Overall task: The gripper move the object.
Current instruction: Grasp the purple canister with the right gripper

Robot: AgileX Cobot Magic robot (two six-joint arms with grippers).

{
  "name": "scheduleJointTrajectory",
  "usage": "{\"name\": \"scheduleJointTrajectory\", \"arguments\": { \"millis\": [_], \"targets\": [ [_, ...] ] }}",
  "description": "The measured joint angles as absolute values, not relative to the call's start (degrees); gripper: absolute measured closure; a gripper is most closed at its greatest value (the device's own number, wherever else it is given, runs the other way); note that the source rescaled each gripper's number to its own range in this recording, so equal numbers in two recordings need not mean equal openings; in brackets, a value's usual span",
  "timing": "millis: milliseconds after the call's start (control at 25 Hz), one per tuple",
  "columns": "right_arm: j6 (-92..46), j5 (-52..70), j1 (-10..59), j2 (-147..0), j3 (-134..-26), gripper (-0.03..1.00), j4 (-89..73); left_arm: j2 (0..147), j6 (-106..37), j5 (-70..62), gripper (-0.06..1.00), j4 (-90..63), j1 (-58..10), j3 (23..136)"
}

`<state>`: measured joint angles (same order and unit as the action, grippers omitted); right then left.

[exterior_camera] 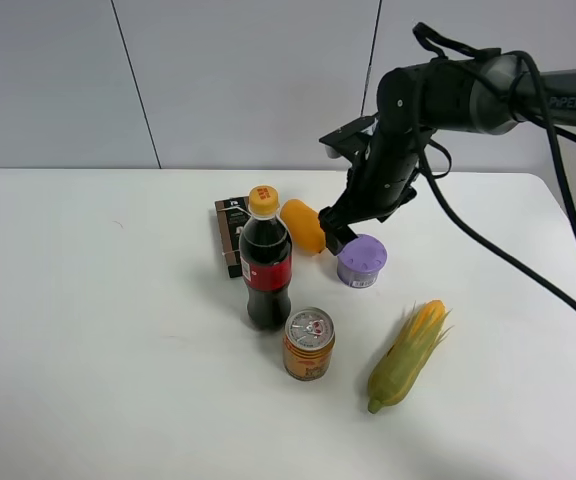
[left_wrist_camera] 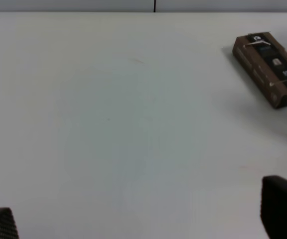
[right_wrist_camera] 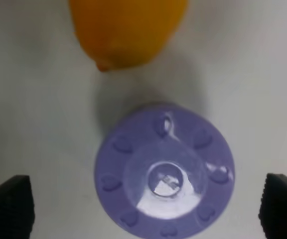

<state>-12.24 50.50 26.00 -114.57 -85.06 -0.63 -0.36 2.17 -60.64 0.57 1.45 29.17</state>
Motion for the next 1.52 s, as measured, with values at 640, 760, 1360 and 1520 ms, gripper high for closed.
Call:
{"name": "scheduleJointTrajectory", "arguments": {
  "millis": [640,760,1360,1520],
  "targets": [
    [-4.3,52.6,27.4,-114.6,-85.1,0.34,4.4,-0.4,2.2,-60.6,-0.06,0.6,1.5,29.2],
    [-3.7,52.7,27.4,-115.6,-85.1,0.34,4.4,-0.4,2.2,-60.6,-0.06,0.6,1.5,29.2],
    [-1.2,50.7,27.0,-123.9,-85.3,0.34,5.6,-0.4,2.2,-60.6,-0.06,0.6,1.5,29.2],
    [-1.2,50.4,27.0,-123.9,-85.3,0.34,5.7,-0.4,2.2,-60.6,-0.06,0.6,1.5,29.2]
  ]
}}
